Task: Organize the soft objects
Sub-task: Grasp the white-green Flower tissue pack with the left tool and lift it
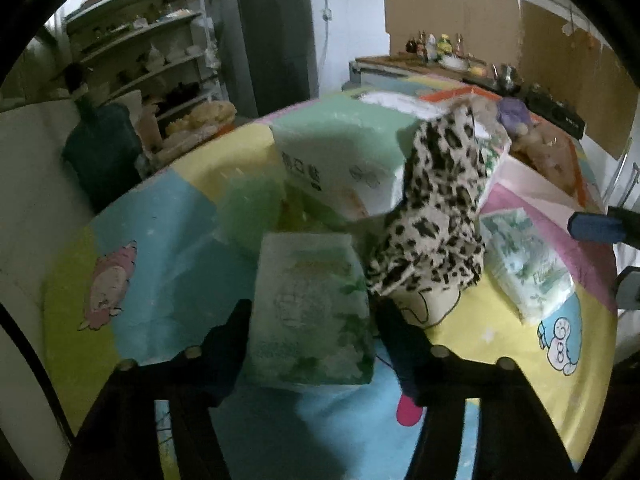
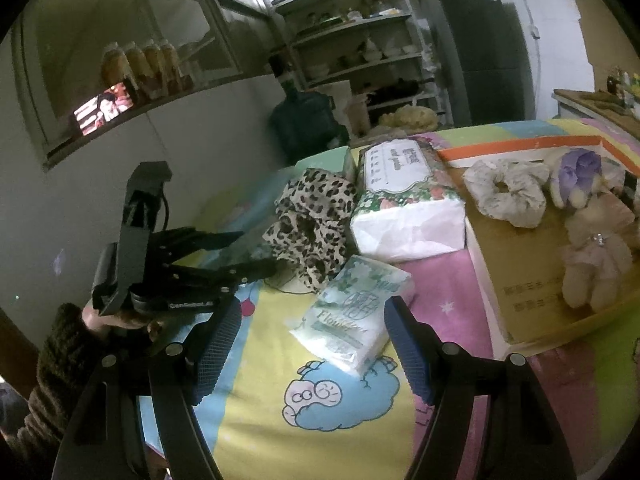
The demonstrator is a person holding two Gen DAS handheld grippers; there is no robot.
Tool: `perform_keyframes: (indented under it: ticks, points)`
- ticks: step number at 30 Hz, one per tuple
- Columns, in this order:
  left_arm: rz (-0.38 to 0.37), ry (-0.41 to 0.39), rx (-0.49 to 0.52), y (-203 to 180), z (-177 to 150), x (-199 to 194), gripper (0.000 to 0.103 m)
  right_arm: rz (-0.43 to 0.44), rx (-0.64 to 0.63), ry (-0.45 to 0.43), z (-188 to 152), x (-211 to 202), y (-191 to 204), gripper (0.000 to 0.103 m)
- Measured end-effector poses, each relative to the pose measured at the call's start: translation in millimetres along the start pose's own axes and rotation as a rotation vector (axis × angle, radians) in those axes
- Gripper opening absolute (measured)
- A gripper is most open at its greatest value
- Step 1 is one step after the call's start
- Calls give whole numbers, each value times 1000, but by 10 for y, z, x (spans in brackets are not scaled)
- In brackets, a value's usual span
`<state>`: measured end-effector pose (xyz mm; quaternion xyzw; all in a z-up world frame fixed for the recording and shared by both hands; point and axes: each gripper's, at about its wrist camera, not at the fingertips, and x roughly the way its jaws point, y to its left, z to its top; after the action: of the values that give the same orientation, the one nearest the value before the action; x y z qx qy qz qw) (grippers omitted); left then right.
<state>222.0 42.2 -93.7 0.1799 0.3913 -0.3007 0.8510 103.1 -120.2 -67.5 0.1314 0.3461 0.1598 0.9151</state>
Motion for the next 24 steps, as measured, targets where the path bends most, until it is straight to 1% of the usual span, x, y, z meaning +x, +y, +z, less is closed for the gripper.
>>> perform_keyframes:
  ticks: [2,4,6,8,11,14,16,17,19,24]
  points:
    - [8,-15,2,-17,-6,-34,51,-3,-1,7,-9,28,15,75]
    - [14,-24,-13,-9,-32,-67,50,-6,-1,13,-19,50,19,75]
    - [4,-28,-51,11,-49,-100,48,-15,0,25,-38,82,28,75]
    - [16,-30,-89,24,-77,-137,47,-24,2,35,-51,115,33,75]
    - [55,-31,-156,25,-155,-218,47,-55,4,44,-74,158,40,75]
    - [132,-38,-209,-18,-265,-331,47,-87,6,53,-108,197,41,75]
    - [171,-63,-244,-60,-339,-439,47,-109,2,60,-119,230,55,75]
    - [199,-86,-257,-105,-380,-524,47,-120,-2,69,-129,258,67,75]
    - [232,-129,-273,-174,-435,-652,47,-140,-17,73,-135,292,92,75]
    - [226,-219,-347,-328,-560,-935,47,-194,-24,86,-128,384,113,75]
